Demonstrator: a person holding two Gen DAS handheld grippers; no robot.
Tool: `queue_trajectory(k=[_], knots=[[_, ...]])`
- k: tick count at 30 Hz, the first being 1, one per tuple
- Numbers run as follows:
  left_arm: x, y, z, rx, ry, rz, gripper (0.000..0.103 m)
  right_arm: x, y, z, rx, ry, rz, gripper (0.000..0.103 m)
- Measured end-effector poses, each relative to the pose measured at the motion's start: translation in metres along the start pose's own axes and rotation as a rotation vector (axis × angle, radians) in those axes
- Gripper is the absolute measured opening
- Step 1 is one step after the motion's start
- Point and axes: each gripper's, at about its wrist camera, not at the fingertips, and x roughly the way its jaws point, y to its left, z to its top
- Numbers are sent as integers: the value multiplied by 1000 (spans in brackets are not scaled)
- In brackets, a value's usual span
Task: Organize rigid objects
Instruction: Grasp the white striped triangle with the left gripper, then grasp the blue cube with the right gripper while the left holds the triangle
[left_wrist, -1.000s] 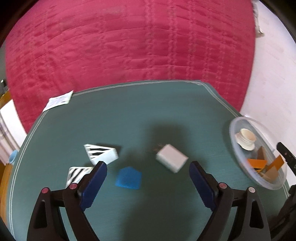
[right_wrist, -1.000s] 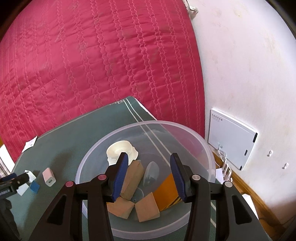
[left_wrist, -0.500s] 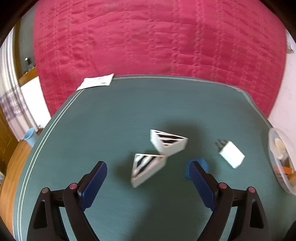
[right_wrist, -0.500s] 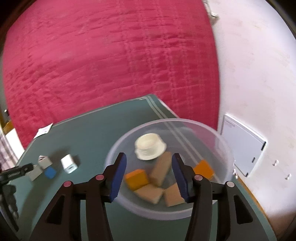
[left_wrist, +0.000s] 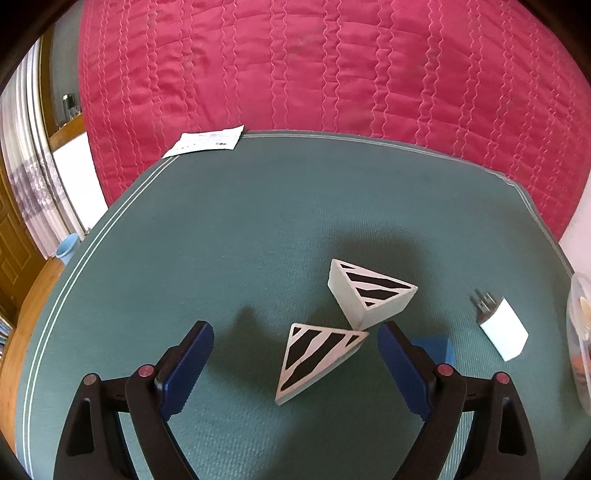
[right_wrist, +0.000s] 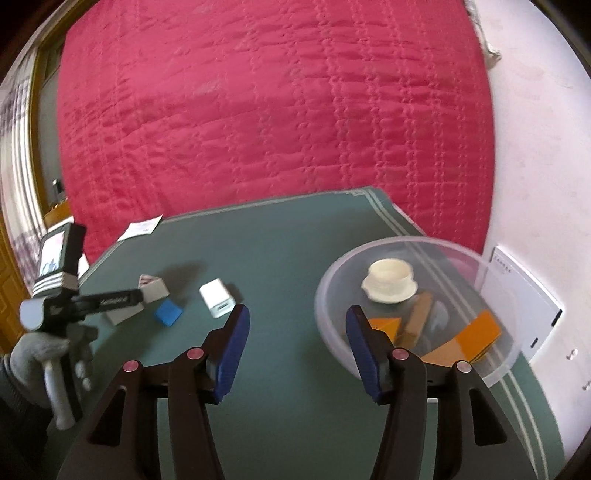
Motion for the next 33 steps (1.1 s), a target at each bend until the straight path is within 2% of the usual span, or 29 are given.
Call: queue_trajectory(k=[4, 6, 7, 10, 14, 21, 33], knots=[[9, 5, 0, -34, 28, -2, 91, 4, 11, -6, -22, 26, 23, 56], [13, 8, -1, -46, 43, -16, 78, 8, 16, -8, -32, 42, 33, 56], [13, 8, -2, -47, 47, -19, 77, 10, 17, -9, -36, 50, 38, 56], [9, 9, -3, -45, 36, -26, 64, 18, 22, -10, -43, 89, 68, 56], [5, 11, -7, -40, 25, -45, 44, 30, 29, -12, -52, 151, 115, 56], [-10, 16, -20, -12, 7, -119, 43, 53, 48, -12, -88, 242, 189, 56], [-30, 27, -28, 15, -63, -137, 43, 122, 95, -6, -138, 404, 345, 56]])
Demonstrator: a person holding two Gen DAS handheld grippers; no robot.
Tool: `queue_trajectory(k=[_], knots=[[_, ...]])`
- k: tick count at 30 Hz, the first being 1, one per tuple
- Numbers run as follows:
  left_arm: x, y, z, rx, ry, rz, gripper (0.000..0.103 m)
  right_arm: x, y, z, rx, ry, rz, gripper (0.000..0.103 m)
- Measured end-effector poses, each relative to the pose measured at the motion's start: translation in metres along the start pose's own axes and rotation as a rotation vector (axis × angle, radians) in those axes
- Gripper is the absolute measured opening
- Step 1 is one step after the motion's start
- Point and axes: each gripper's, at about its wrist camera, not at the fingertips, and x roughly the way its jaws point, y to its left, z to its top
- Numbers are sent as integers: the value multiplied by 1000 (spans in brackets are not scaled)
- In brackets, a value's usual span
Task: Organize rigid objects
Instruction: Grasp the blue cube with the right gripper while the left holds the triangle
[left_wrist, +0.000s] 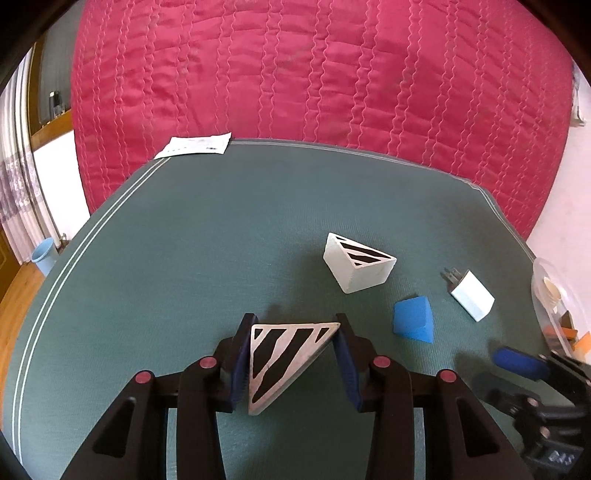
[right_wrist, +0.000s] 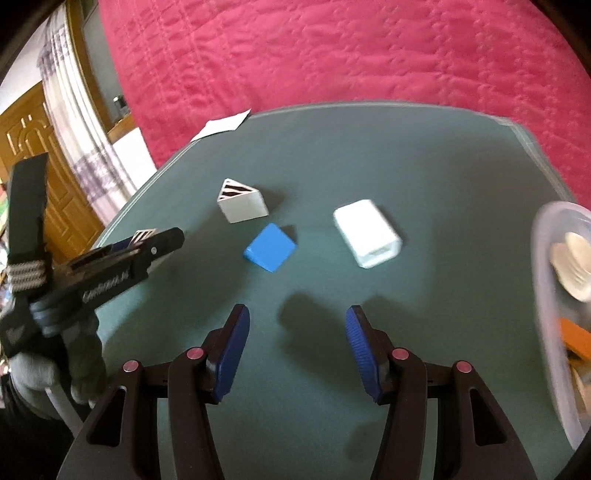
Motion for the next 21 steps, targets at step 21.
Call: queue_trajectory(k=[21], knots=[[2, 16, -2, -60, -7, 24, 44, 59, 36, 44, -215, 30, 55, 56]])
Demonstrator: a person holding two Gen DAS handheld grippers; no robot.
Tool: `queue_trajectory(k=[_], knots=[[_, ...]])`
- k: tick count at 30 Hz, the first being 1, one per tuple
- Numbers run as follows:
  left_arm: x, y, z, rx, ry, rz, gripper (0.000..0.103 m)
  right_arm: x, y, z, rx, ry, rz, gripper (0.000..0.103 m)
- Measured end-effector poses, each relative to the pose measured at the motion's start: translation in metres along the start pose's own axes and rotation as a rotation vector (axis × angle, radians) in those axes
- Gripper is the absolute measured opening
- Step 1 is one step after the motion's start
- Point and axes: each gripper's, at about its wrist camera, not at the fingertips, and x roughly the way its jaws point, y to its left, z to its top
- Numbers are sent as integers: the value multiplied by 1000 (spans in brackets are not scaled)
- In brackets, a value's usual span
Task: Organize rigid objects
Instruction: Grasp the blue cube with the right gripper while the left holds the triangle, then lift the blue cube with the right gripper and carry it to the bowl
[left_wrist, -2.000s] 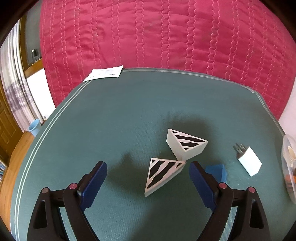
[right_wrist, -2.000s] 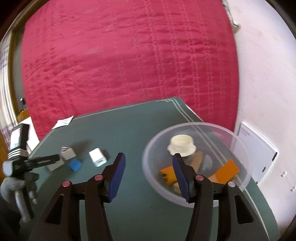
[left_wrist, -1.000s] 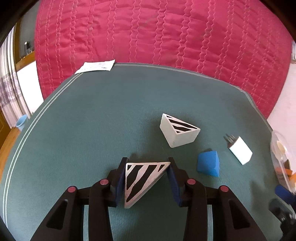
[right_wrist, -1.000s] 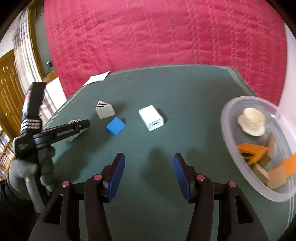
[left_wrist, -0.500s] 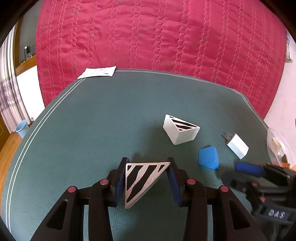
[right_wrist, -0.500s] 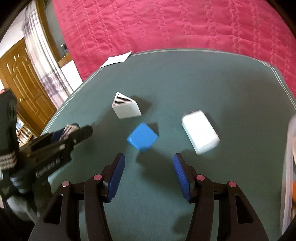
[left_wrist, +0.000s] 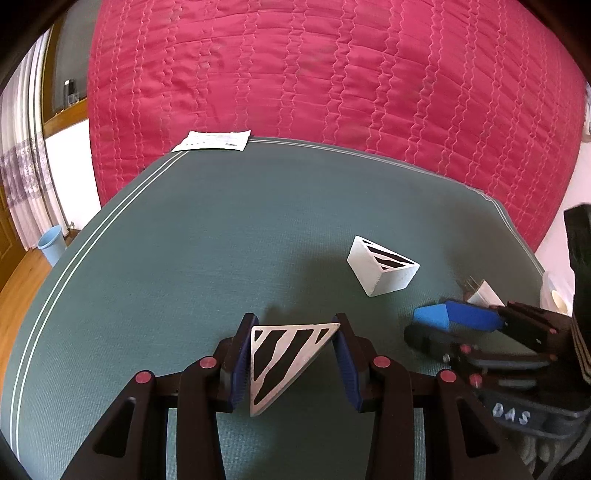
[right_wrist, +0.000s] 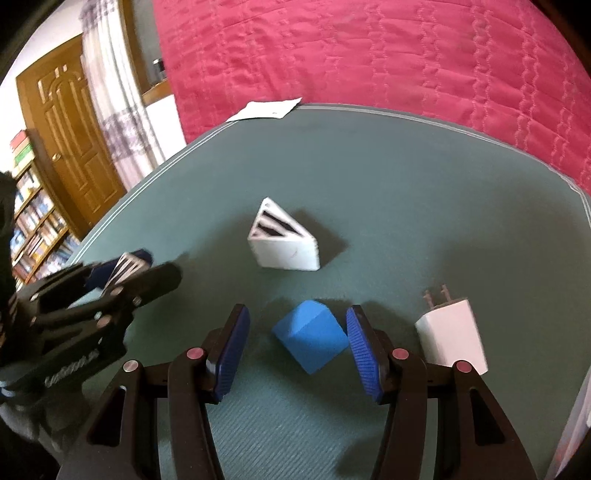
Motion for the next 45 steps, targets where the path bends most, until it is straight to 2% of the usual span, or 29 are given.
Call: queue_trajectory(k=[4, 6, 11, 16, 18, 23, 30, 45], knots=[[0, 2, -1, -12, 4, 2, 44, -5, 10, -10, -38, 19, 63, 56], [0, 5, 0, -19, 5, 3, 44, -7, 15, -13, -44, 17, 64, 56], [0, 5, 0, -22, 5, 6, 44, -3, 22, -13, -44, 5, -27, 54], [0, 5, -1, -22, 4, 6, 44, -1, 28, -12, -43, -4, -154, 37], [0, 5, -1, -21, 4, 6, 44, -2, 29, -14, -43, -9, -173, 31], [-1, 3, -2, -13, -1, -1, 44, -12, 26, -21, -6, -12, -160, 31], [-2, -5, -4, 13, -1, -13, 44, -40, 13, -35, 87, -60, -129, 31], [-3, -15, -7, 47, -3, -21, 43, -88, -9, -59, 201, -132, -157, 31]])
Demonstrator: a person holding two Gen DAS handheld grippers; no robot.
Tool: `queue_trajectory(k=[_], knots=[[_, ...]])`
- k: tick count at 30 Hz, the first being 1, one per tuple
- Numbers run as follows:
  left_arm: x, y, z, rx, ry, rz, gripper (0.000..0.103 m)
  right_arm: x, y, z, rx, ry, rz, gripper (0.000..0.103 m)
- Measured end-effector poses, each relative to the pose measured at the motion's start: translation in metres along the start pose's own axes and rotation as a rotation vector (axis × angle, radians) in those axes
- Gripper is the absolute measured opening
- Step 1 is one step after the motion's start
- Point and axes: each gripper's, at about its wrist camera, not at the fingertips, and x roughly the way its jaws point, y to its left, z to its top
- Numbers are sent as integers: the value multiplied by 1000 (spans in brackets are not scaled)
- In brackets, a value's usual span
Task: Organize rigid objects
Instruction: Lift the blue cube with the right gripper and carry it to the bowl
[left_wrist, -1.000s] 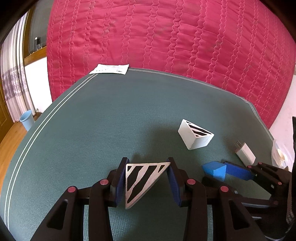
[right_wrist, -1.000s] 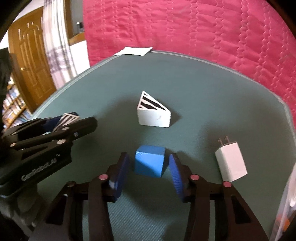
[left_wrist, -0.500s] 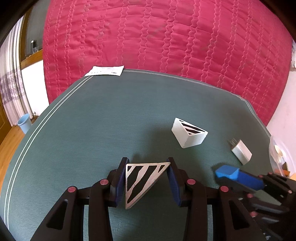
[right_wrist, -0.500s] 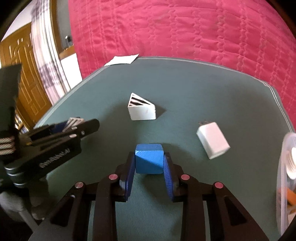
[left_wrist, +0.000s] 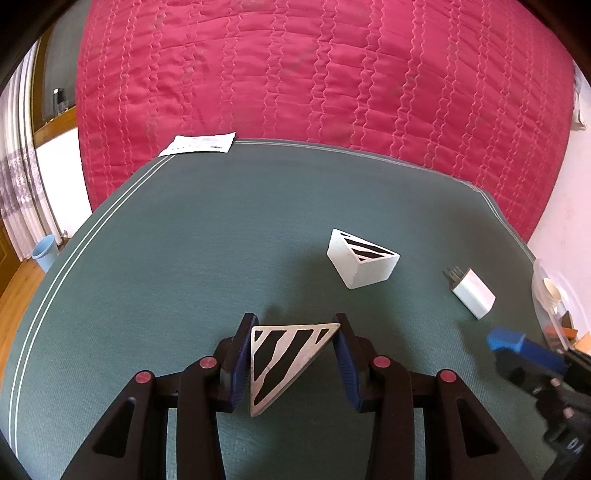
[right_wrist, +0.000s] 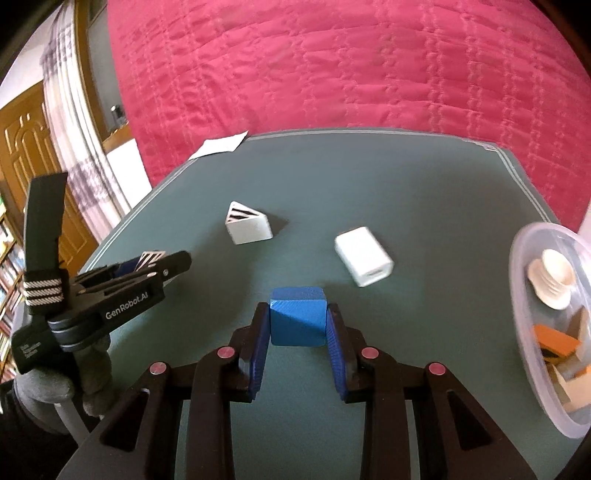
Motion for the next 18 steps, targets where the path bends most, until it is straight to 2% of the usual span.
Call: queue_trajectory(k=[18], knots=[[-8, -30, -10, 75, 21, -13, 43, -66, -75, -9, 194, -120, -103, 31]])
